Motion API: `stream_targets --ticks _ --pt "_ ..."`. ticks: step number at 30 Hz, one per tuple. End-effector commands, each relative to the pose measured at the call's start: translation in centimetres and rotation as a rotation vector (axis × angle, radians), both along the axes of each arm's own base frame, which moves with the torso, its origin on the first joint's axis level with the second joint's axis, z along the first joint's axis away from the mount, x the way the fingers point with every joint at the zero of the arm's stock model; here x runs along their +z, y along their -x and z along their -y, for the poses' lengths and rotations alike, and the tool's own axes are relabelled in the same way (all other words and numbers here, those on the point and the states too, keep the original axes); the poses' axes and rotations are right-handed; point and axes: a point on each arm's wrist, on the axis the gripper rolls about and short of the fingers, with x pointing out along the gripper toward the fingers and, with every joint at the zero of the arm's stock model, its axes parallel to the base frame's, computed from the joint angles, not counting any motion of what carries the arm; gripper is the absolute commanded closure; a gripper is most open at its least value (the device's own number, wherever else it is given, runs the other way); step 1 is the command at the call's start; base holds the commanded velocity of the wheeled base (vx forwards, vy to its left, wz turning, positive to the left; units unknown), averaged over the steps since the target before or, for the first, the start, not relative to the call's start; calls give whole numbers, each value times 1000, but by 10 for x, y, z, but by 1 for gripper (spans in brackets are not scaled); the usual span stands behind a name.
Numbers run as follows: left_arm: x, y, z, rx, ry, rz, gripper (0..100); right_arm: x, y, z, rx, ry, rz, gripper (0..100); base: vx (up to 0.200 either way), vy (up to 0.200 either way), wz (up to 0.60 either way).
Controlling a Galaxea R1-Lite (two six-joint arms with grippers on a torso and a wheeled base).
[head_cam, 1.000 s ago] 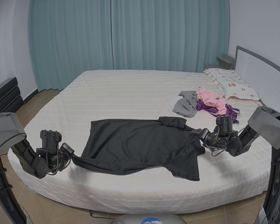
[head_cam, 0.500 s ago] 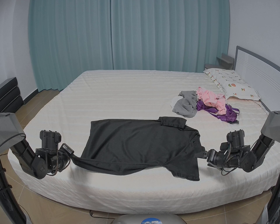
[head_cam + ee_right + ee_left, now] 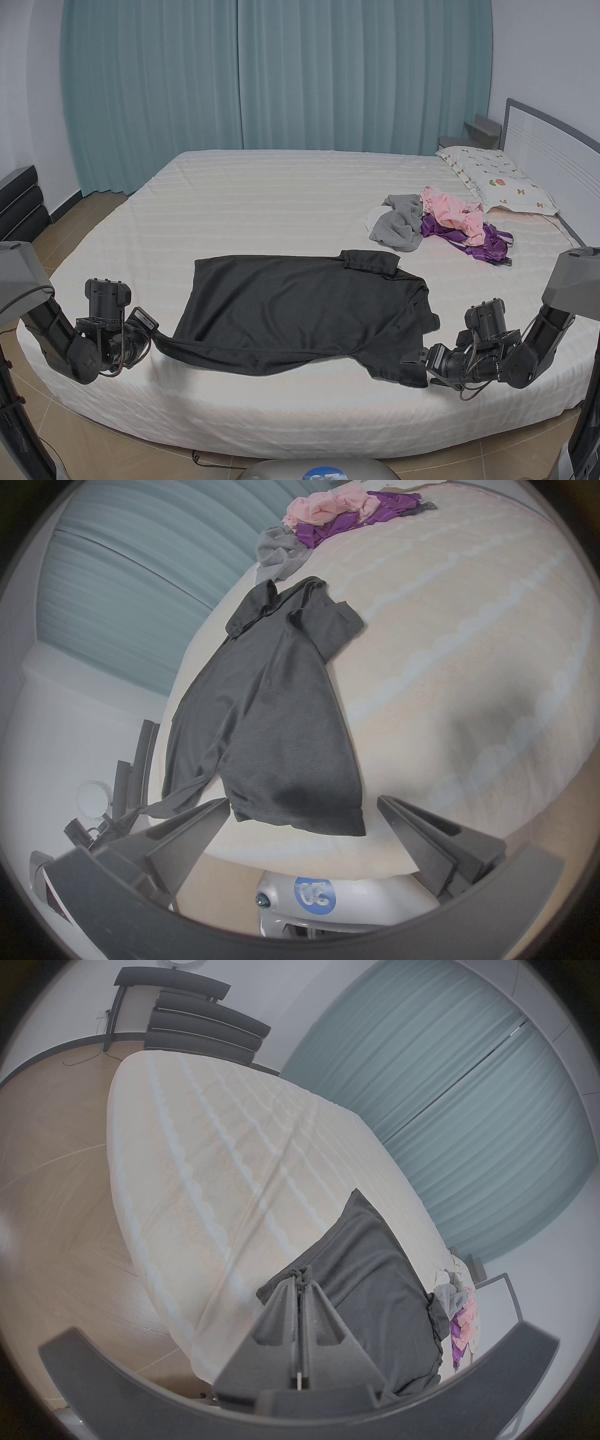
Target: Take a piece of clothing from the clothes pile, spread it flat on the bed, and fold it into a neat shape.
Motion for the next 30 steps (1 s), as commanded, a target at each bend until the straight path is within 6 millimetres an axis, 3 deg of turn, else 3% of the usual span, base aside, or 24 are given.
stream_targets --ticks 1,13,14,24,30 --pt "0 0 0 1 0 2 100 -10 3 -8 -20 40 -29 0 0 0 0" --pt "1 0 0 1 -1 4 100 -12 3 -25 -74 2 -53 0 0 0 0" --pt "1 1 0 2 -1 4 100 -13 1 -25 -82 7 -49 100 0 0 0" --pt "2 3 1 -4 -4 0 100 1 9 -21 -116 16 -20 100 0 0 0" --pt "0 12 5 -53 -48 -27 100 17 29 -5 -135 14 -13 100 0 0 0"
